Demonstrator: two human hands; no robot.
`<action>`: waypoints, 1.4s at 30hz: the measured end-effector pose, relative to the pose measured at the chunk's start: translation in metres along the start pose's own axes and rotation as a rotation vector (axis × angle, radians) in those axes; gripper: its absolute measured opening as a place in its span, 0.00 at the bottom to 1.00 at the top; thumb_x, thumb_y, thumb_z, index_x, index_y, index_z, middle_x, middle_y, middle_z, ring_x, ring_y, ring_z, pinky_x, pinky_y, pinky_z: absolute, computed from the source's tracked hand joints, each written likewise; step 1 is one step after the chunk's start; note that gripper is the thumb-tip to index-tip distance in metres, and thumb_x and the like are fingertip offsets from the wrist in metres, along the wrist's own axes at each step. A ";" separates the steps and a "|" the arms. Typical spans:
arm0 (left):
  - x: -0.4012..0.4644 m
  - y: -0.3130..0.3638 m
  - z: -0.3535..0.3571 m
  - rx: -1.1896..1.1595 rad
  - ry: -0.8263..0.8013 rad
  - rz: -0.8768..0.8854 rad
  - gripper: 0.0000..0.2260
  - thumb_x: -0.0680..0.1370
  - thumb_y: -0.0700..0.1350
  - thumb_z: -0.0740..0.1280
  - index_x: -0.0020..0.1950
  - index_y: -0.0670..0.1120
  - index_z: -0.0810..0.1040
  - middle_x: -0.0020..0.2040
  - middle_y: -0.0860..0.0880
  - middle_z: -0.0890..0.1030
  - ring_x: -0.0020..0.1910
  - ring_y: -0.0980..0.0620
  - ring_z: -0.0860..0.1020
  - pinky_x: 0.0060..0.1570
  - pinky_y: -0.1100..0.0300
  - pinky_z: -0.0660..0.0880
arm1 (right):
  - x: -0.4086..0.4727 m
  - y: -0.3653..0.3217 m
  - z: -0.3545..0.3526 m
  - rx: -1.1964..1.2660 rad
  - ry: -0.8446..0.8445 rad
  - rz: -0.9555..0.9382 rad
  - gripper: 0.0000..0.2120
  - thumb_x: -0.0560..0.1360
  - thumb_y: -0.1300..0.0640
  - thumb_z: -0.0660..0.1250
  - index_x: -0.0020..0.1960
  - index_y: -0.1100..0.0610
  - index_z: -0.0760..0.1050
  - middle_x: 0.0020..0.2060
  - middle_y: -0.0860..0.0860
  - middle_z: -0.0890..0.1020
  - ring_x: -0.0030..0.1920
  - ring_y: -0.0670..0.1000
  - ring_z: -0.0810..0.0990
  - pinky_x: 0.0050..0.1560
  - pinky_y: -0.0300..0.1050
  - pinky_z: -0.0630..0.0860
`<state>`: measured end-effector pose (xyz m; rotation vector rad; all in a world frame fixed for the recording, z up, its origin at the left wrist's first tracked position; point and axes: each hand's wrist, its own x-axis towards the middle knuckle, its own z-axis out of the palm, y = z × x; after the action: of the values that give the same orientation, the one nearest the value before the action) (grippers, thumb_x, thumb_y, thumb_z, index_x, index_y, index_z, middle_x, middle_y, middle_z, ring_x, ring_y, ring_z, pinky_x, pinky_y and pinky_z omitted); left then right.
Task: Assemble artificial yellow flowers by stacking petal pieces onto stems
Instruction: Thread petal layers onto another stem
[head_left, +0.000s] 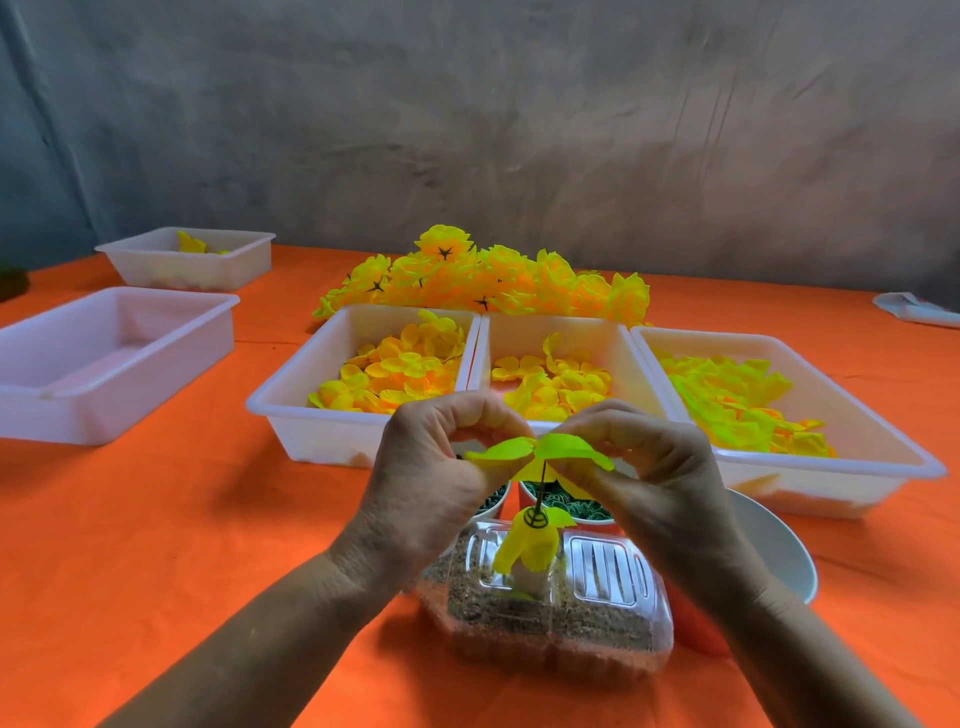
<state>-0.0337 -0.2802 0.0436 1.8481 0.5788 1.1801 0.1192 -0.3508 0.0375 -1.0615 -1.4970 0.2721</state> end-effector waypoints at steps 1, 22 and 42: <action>-0.001 0.000 0.000 0.067 0.011 0.041 0.11 0.67 0.35 0.76 0.35 0.51 0.81 0.34 0.52 0.82 0.37 0.59 0.80 0.40 0.66 0.76 | 0.000 0.000 -0.001 -0.051 0.002 -0.009 0.04 0.66 0.57 0.74 0.41 0.51 0.82 0.36 0.46 0.82 0.39 0.50 0.80 0.40 0.44 0.76; -0.002 -0.020 -0.001 0.622 0.051 0.523 0.04 0.66 0.39 0.74 0.40 0.42 0.83 0.40 0.48 0.82 0.41 0.49 0.78 0.45 0.53 0.73 | -0.011 0.017 -0.007 -0.450 0.091 -0.226 0.04 0.68 0.62 0.71 0.43 0.60 0.83 0.41 0.50 0.83 0.42 0.52 0.82 0.41 0.51 0.78; -0.007 -0.031 -0.003 0.670 -0.033 0.641 0.07 0.73 0.43 0.67 0.41 0.42 0.84 0.39 0.47 0.82 0.39 0.45 0.79 0.45 0.53 0.71 | -0.023 0.026 -0.005 -0.536 0.019 -0.307 0.06 0.72 0.59 0.70 0.39 0.60 0.82 0.41 0.49 0.82 0.42 0.51 0.80 0.40 0.52 0.76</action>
<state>-0.0379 -0.2676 0.0140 2.7561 0.3912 1.4657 0.1316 -0.3549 0.0056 -1.2178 -1.7355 -0.3757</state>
